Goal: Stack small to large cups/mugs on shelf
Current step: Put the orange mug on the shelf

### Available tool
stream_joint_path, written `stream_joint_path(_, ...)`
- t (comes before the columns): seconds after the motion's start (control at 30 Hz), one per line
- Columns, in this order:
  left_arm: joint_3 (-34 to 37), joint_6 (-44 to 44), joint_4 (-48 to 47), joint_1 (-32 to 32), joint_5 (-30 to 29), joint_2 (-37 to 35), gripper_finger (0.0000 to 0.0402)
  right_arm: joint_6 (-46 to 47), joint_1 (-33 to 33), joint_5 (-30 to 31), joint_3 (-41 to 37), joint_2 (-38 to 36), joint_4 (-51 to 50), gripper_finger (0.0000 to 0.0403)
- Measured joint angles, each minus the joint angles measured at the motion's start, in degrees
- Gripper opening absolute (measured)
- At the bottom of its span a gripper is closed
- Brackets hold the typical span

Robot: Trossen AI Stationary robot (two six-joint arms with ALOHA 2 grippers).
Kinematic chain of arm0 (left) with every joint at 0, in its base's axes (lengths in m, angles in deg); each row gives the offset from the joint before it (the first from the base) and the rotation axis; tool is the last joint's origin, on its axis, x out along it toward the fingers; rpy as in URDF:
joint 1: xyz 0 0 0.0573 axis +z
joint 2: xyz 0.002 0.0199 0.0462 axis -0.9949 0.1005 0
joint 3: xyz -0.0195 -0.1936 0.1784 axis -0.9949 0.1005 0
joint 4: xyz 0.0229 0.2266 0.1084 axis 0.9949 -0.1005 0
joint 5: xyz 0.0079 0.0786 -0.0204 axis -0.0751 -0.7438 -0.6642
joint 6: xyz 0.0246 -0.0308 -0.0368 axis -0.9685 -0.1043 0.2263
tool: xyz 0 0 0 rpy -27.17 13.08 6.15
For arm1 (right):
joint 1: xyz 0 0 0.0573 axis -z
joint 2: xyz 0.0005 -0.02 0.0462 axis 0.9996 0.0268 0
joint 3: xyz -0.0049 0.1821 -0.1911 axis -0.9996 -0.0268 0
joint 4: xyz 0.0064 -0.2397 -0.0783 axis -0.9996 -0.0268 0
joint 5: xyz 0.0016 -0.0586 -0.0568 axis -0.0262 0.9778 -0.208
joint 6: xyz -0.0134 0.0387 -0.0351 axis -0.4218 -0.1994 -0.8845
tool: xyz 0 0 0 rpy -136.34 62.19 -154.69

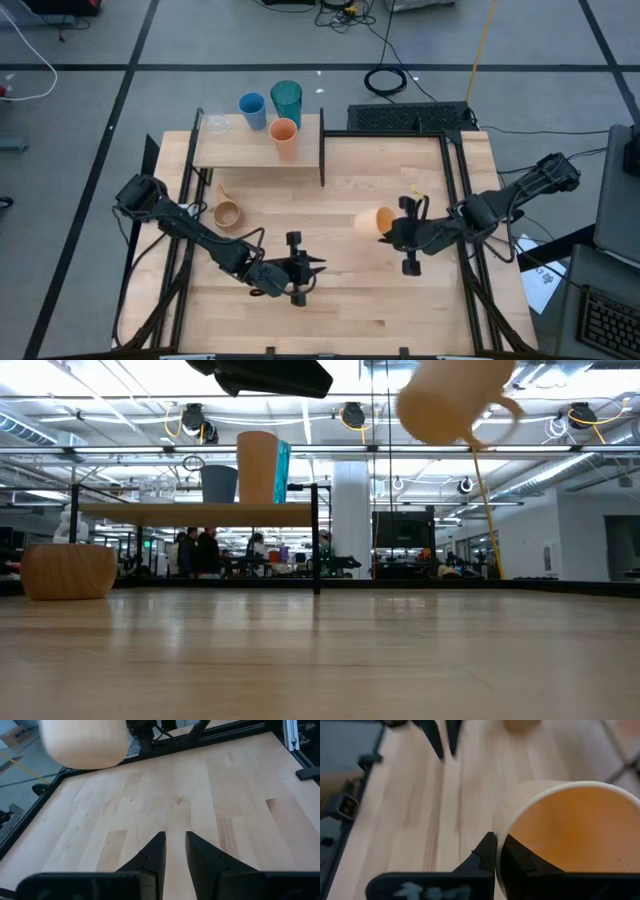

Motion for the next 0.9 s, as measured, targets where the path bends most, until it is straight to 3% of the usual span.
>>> stream_joint_path(0.33, 0.0, 1.6, -2.7, 0.0, -5.0, -1.0, 0.0076, -18.1, 1.4, 1.4, 0.0, -1.5, 19.2, 0.0002)
stream_joint_path(0.6, 0.1, 4.8, -11.3, 0.1, -10.5, -9.1, 0.0076, -26.7, 1.4, 1.5, -1.0, -3.5, 28.6, 0.0002)
stream_joint_path(0.7, 3.5, 4.1, -7.1, -0.6, -10.5, -12.0, 0.0076, -28.2, 1.4, 1.4, -4.0, -3.8, 31.9, 0.0002)
stream_joint_path(0.9, 16.9, 1.5, 17.4, -0.7, -7.4, -17.5, 0.0076, -31.6, 1.1, 1.1, -9.3, -3.8, 37.3, 0.0002)
